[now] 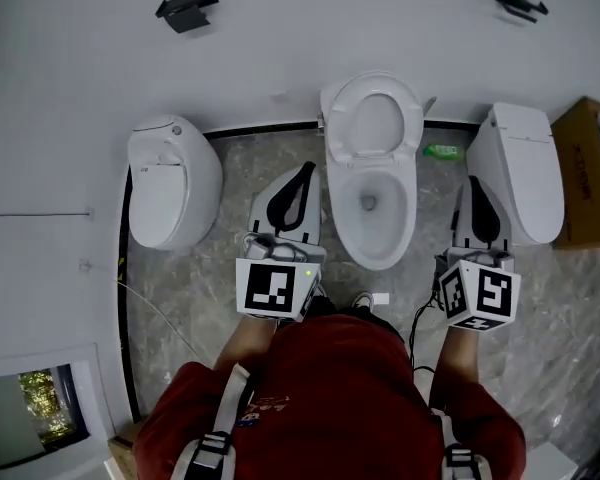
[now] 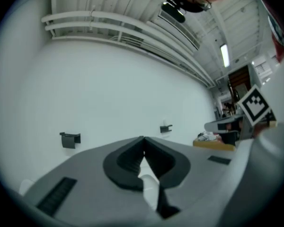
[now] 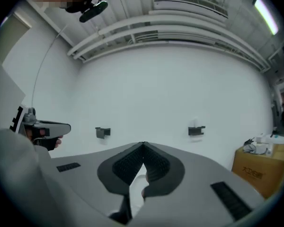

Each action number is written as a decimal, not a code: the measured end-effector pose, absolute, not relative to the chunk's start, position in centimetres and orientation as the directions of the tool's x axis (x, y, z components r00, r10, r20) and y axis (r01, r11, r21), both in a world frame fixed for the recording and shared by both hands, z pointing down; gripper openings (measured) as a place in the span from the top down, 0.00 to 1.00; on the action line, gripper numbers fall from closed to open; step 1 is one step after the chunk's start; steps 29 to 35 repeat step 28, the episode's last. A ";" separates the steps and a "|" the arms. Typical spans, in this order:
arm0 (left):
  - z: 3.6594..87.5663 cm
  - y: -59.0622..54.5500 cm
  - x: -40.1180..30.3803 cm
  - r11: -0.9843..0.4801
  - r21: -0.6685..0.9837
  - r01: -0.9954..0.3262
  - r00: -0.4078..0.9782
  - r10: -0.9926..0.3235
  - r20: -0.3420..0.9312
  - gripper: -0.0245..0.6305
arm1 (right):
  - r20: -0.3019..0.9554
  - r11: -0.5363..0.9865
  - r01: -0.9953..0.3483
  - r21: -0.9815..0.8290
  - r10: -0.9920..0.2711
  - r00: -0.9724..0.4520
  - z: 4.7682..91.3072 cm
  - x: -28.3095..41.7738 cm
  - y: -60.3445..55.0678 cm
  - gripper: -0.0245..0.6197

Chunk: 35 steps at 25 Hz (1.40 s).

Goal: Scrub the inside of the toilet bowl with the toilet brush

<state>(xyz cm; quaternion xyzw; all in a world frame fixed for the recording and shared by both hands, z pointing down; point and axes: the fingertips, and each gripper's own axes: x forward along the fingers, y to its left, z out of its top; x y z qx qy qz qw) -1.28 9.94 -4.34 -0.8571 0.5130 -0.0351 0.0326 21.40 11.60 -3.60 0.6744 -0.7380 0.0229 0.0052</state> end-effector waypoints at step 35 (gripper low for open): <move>-8.6 11.9 -5.0 -0.417 -0.123 -0.900 0.429 -0.898 -0.092 0.96 | -0.080 0.088 -0.996 0.026 -0.993 -0.090 -8.6 17.4 13.1 0.96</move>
